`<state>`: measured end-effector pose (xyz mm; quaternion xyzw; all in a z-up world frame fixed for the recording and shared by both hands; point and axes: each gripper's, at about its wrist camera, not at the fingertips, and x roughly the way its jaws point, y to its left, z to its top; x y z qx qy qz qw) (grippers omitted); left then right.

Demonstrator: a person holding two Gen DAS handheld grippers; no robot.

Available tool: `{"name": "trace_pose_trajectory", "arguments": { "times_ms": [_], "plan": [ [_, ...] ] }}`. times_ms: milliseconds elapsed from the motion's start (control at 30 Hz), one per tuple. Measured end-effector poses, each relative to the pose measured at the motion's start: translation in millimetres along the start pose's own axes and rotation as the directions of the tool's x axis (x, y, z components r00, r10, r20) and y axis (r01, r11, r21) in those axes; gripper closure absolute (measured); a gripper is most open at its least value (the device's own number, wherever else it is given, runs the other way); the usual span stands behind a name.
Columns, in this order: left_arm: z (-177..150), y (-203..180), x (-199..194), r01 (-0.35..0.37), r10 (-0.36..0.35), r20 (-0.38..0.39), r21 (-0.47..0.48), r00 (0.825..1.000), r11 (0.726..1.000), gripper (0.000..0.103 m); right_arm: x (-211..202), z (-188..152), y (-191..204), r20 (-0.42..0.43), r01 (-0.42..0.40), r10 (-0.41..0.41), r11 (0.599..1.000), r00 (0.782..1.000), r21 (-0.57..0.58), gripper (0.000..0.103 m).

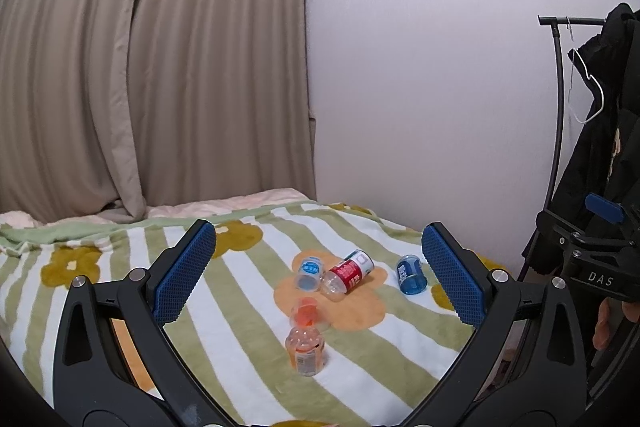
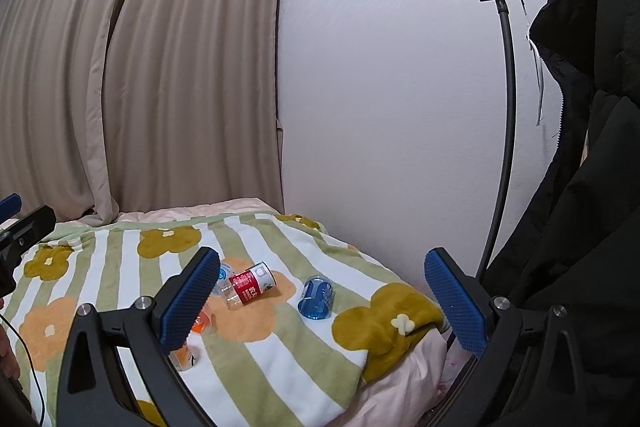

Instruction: Flip cup upside down

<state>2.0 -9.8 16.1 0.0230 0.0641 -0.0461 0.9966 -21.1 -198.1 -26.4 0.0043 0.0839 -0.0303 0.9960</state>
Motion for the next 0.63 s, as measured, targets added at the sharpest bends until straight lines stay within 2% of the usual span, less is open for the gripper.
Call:
{"name": "trace_pose_trajectory", "arguments": {
  "times_ms": [200,633],
  "plan": [
    [-1.1,1.9,0.4,0.018,-0.018,0.003,-0.010,1.000,1.000,0.000,-0.1,0.6,0.8,0.005,0.006,-0.006,1.000,1.000,-0.002,0.001],
    [-3.0,-1.2,-6.7,0.006,-0.006,0.038,-0.001,0.999,1.000,0.000,-0.5,0.5,1.0,0.006,0.006,-0.006,1.000,1.000,-0.001,0.001]
  ]
}}
